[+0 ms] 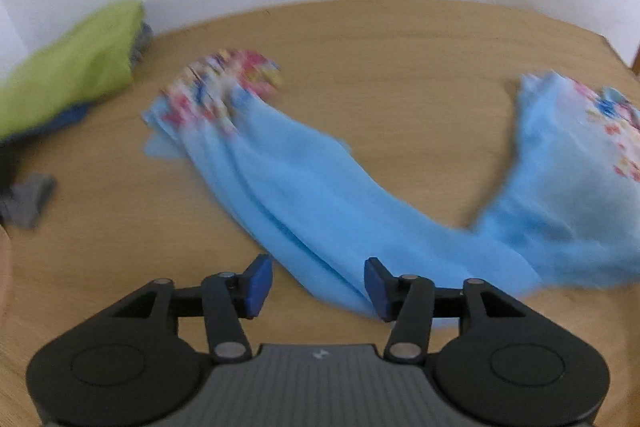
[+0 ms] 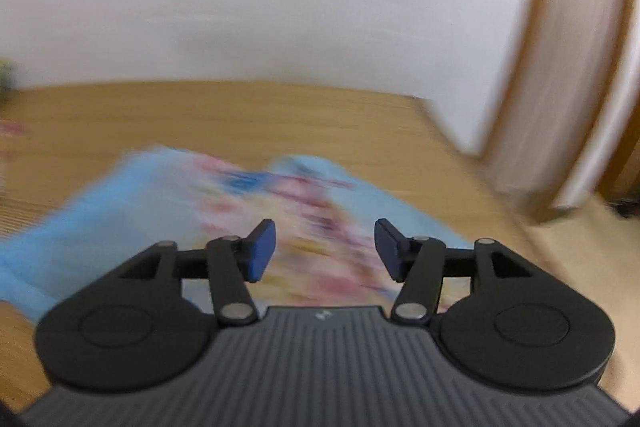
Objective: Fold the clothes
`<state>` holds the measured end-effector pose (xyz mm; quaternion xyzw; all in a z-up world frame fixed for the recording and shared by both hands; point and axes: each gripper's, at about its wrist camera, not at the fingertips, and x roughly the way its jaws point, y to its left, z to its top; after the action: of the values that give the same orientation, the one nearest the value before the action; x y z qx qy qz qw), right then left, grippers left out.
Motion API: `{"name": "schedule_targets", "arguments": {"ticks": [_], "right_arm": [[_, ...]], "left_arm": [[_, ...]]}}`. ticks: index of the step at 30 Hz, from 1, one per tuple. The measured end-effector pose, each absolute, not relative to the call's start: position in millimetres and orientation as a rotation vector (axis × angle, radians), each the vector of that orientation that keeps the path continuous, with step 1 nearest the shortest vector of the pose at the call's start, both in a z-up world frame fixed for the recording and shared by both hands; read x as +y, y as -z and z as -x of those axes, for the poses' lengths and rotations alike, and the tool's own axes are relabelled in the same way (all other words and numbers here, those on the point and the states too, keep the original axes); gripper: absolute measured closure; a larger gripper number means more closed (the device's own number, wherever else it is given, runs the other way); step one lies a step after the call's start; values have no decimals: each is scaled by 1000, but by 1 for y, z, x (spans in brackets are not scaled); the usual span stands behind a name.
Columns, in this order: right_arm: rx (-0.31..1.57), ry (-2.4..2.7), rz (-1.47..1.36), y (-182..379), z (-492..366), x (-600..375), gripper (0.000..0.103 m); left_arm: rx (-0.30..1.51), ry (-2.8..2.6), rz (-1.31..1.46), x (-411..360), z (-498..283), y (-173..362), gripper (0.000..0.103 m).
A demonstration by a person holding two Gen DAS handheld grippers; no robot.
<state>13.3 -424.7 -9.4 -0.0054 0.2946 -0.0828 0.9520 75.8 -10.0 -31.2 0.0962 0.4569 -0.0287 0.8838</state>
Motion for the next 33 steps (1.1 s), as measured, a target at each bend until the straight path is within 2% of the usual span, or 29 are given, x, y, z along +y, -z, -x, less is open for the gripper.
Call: {"name": "schedule_targets", "arguments": {"ticks": [5,11,16,22,24,26,27,28,29,30,33], "right_arm": [[695,-193,-102,53,-66,-319,42],[774,-394,1,97,-121,-180,42],[847,-377,16,127,-147,-124,42],[898,-313,27,134,-139,-99,42],[892,-299,42,134,-135,-93,41],[892,-293,49,139,-139,-86,41],[891,-291,46,140,-140,-83,44],[889,-295,38,141,-140,-83,62],[892,-314,24,141,-142,-82,94],[901,-324,3,141,-143,-83,100],[887,-311,12,134,-149,-92,99]], "left_arm": [[879,20,-263,20,-158,16,42],[893,65,-328,44,-276,27,34],[949,40,-424,56,-354,68,34],[987,35,-443,63,-382,100,35],[973,79,-438,63,-378,101,50],[1000,125,-382,68,-379,102,100],[1015,141,-351,70,-380,103,100],[1014,144,-332,72,-377,101,100],[994,150,-328,75,-374,96,101],[974,155,-325,77,-370,90,101],[899,140,-294,87,-365,55,101]]}}
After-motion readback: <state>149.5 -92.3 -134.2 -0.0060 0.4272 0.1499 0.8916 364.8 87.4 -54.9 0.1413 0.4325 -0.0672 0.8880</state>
